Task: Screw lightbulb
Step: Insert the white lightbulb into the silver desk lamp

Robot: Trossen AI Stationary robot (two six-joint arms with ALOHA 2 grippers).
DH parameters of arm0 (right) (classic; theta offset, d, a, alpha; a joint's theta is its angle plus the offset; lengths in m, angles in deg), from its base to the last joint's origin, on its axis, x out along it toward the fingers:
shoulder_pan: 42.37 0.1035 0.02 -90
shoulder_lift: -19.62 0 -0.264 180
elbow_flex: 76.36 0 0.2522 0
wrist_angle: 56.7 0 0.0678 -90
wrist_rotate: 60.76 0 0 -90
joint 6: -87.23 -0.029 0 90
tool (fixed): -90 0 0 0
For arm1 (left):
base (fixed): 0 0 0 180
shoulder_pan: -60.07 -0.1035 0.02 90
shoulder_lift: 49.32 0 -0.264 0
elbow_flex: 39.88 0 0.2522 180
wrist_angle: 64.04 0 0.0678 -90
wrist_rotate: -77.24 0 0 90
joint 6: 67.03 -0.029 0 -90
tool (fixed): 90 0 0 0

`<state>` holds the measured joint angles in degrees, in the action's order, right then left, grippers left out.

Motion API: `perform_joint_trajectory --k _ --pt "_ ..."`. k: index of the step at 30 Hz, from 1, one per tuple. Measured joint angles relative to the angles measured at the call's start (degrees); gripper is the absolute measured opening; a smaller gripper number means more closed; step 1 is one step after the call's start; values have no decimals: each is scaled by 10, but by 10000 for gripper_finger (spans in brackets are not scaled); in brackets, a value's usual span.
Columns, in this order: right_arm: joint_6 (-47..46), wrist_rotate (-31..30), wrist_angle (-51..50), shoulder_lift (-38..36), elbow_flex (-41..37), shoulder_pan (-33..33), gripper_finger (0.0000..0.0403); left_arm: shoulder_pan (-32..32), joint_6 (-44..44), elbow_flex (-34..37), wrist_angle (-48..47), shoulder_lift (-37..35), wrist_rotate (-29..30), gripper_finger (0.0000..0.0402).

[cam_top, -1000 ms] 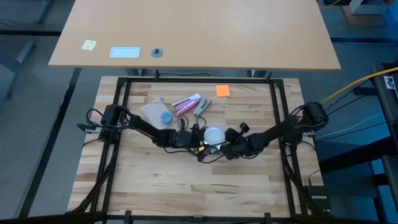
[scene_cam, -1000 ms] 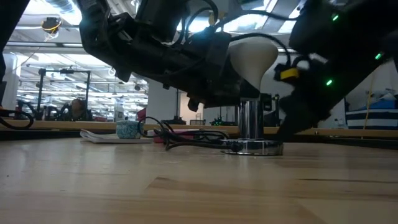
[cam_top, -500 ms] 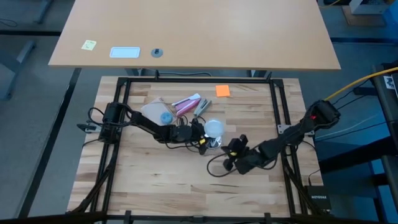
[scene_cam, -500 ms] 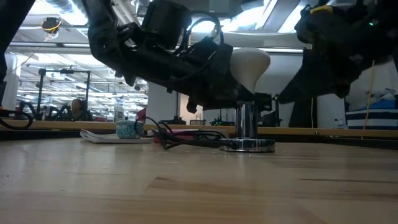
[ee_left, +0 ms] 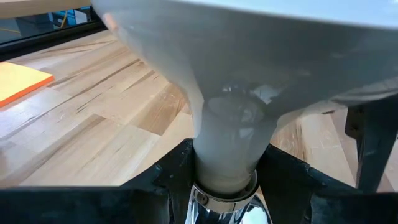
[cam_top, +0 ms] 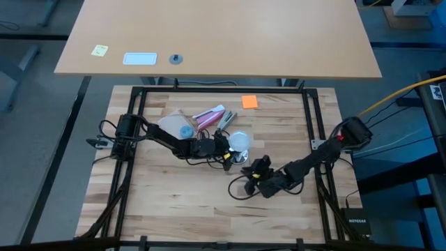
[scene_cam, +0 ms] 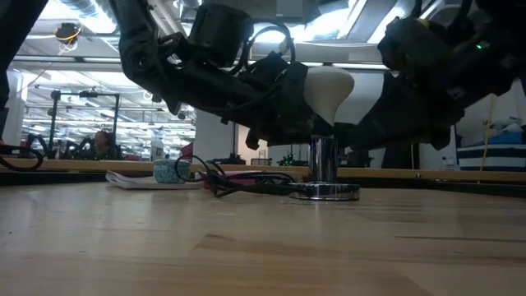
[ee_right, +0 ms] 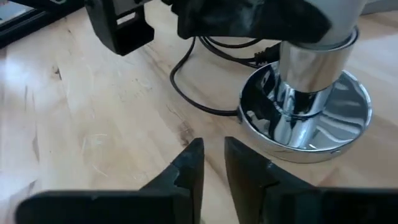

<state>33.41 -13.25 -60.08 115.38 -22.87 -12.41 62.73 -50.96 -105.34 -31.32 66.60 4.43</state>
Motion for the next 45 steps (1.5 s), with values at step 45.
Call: perform_joint_trajectory --k 45 --pt "-11 -54 -139 78 -2 -112 49 25 -6 0 -17 -2 -4 150"
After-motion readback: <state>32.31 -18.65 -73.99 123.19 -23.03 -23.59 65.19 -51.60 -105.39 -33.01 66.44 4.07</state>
